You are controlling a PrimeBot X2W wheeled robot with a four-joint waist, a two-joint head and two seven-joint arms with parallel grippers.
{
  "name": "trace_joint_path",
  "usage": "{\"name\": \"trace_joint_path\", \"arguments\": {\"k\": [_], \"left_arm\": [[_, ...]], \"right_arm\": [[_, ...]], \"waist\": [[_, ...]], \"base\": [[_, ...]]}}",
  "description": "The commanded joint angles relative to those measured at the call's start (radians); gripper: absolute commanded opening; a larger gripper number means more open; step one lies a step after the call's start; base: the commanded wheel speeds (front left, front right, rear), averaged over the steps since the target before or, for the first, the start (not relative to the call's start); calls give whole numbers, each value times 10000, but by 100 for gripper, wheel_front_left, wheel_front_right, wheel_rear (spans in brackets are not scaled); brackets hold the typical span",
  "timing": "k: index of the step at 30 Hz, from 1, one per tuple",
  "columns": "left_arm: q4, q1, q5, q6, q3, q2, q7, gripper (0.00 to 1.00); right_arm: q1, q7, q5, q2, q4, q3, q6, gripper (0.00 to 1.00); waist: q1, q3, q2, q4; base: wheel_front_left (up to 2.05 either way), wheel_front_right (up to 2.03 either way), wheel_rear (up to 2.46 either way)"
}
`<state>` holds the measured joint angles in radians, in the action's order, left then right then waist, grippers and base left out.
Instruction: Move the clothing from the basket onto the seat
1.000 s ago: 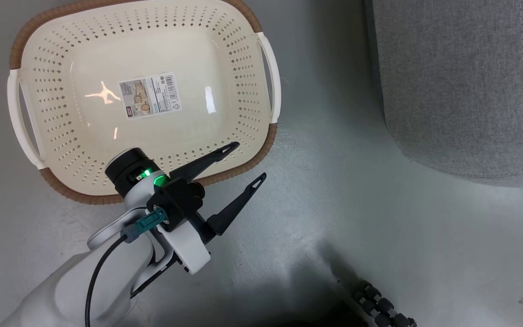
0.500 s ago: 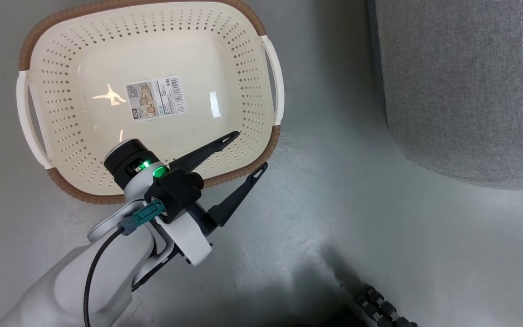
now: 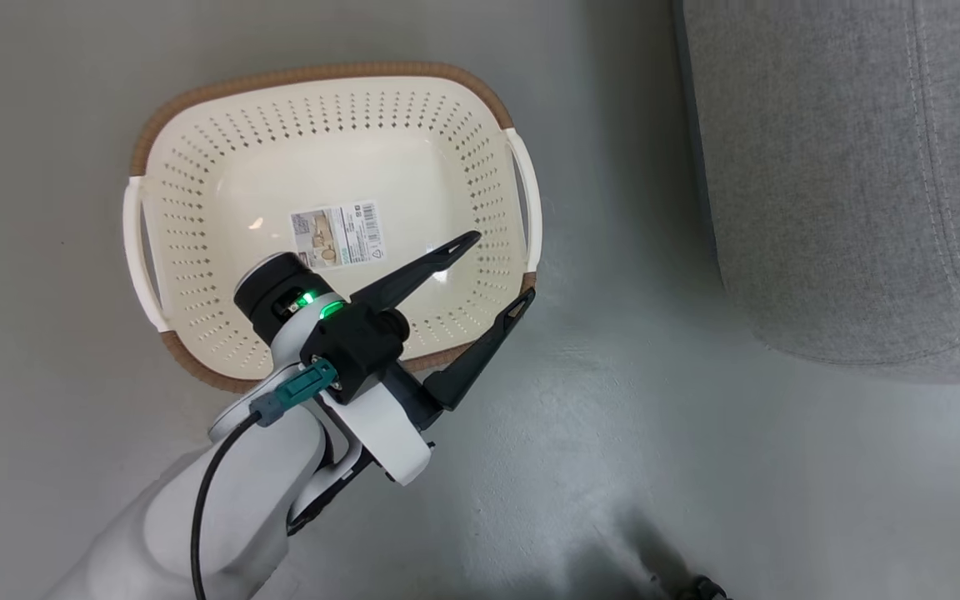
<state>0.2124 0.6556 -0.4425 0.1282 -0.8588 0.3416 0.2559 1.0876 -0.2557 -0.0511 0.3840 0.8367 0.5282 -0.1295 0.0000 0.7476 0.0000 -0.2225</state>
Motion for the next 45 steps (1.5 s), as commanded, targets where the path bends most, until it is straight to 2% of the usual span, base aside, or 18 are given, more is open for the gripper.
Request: {"name": "trace_joint_path", "arguments": {"k": [1, 6, 14, 19, 26, 33, 35, 38, 45], "left_arm": [[-137, -277, -80, 25, 353, -3, 58, 100], [91, -649, -22, 25, 845, -466, 58, 100], [398, -1300, 60, 25, 1818, -932, 58, 100], [595, -1803, 246, 25, 2800, -1184, 58, 100], [926, -2545, 839, 19, 5076, -1622, 59, 100], [907, -3234, 1529, -129, 7101, -1952, 59, 100], [811, -3722, 2056, -275, 8162, -2164, 59, 100], [743, -4151, 2378, -349, 8732, -2363, 59, 100], [631, -4947, 2776, -274, 9256, -2596, 59, 100]], "right_arm": [[-569, -59, 291, 316, -481, -254, -12, 100], [-1856, -60, 1051, 175, -1353, -1435, -12, 100], [-2985, -60, 1268, -508, -2505, -2730, -12, 100], [-3457, -60, 1360, -1006, -3137, -3618, -12, 100], [-4230, -60, 1939, -1321, -3708, -5224, -12, 100], [-4982, -60, 2539, -1504, -4191, -6258, -12, 100], [-5623, -60, 2867, -1578, -4532, -6849, -12, 100], [-6320, -60, 2983, -1771, -4833, -7020, -12, 100], [-7645, -61, 2933, -2192, -5207, -6692, -12, 100]], "waist": [[0, -490, 0, 243], [0, -1498, 0, 663], [0, -2638, 0, 1261], [0, -3370, 0, 1703], [0, -4489, 0, 2434], [0, -5242, 0, 2872], [0, -5648, 0, 3080], [0, -5952, 0, 3186], [0, -6488, 0, 3200]], "base": [[0, 0, 0], [0, 0, 0], [0, 0, 0], [0, 0, 0], [0, 0, 0], [0, 0, 0], [0, 0, 0], [0, 0, 0], [0, 0, 0]]}}
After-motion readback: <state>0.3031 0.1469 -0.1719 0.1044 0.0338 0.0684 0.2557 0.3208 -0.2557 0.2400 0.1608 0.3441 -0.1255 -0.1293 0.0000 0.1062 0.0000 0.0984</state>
